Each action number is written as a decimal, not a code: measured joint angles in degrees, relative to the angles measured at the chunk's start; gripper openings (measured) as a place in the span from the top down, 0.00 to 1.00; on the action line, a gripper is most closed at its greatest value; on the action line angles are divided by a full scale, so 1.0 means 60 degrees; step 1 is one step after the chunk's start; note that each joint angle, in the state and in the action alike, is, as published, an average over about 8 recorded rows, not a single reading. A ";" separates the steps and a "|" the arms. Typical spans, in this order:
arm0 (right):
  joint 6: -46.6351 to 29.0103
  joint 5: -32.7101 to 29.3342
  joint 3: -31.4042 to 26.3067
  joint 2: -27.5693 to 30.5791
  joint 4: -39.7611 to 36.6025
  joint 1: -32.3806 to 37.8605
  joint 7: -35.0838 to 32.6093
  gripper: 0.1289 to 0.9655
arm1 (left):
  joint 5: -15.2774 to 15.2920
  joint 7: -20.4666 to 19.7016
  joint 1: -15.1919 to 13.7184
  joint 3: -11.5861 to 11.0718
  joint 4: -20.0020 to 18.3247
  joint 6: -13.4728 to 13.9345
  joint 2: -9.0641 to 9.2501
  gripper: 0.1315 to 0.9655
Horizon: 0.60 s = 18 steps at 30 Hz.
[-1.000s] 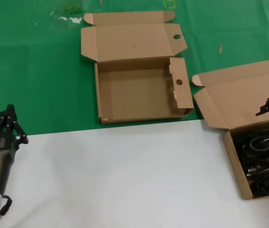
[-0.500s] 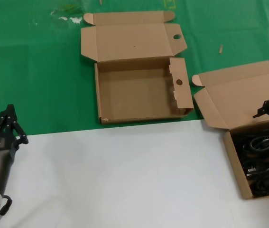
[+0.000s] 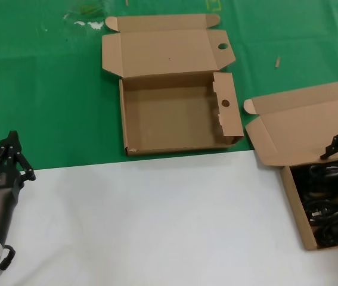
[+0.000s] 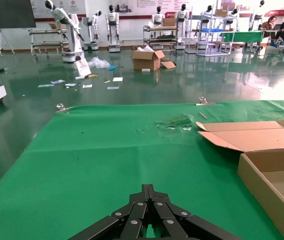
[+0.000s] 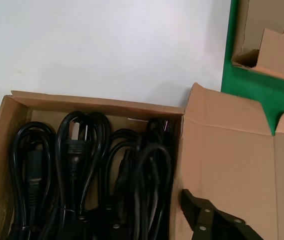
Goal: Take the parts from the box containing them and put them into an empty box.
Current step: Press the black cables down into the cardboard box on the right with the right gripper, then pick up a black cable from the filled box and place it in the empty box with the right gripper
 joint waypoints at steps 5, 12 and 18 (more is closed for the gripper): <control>-0.0016 0.0031 0.0054 0.0043 0.0142 0.0070 0.0141 0.70 | 0.0000 -0.0002 0.0000 0.0000 0.0000 0.0000 0.0000 0.99; -0.0050 0.0030 0.0132 0.0057 0.0315 0.0336 0.0308 0.77 | 0.0002 -0.0006 0.0000 0.0000 0.0000 0.0000 0.0000 0.99; -0.0212 -0.0057 0.0125 0.0195 0.0520 0.0370 0.0608 0.88 | 0.0004 -0.0004 0.0000 0.0000 0.0000 0.0000 0.0000 0.99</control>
